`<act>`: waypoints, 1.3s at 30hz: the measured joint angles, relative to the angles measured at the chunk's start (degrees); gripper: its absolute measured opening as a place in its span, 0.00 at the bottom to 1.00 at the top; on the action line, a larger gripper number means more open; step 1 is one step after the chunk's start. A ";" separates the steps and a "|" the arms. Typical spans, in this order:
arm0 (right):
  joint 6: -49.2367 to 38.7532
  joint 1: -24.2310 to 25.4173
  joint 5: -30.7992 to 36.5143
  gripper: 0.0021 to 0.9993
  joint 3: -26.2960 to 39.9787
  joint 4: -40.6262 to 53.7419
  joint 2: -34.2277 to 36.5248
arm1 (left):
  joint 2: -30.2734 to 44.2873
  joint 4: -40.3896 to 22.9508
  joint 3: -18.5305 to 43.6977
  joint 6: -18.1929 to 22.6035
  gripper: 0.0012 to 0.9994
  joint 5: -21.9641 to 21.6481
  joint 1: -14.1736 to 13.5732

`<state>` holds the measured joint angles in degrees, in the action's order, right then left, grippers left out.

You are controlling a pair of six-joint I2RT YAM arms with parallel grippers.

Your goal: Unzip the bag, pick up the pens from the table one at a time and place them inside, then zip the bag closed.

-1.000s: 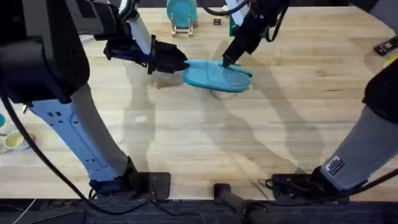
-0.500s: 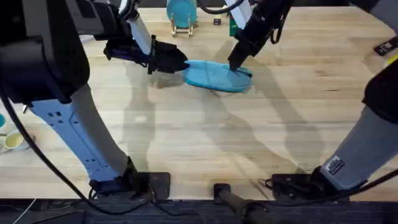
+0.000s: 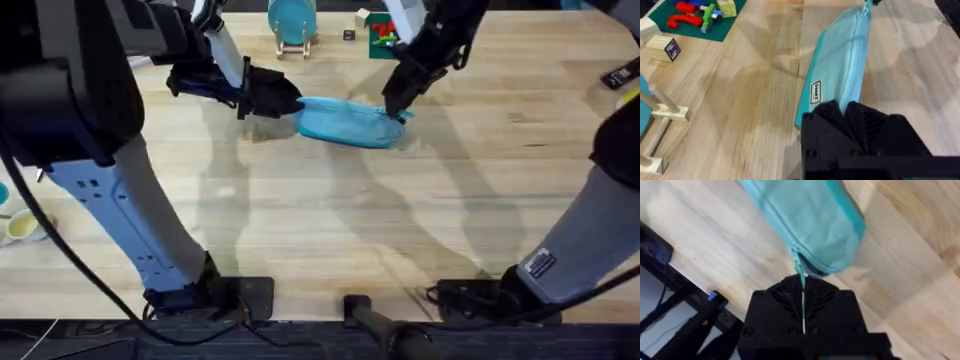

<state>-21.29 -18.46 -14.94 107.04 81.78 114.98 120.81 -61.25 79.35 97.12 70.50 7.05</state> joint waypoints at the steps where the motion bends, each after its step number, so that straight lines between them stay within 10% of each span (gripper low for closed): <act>1: 0.31 0.43 0.09 0.03 0.00 0.07 0.00 | 0.00 0.02 0.00 0.00 0.04 0.00 0.00; 16: 6.92 4.85 -1.36 0.03 -15.11 -8.24 -0.07 | 0.00 -0.94 0.00 0.00 0.04 -0.03 -0.25; 39: 7.62 14.17 -2.12 0.03 -16.85 -10.92 -1.29 | 0.00 -0.68 0.00 0.00 0.04 0.04 -0.04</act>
<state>-13.67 -4.29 -17.06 90.19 70.85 113.69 120.81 -61.93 79.35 97.12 70.54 7.01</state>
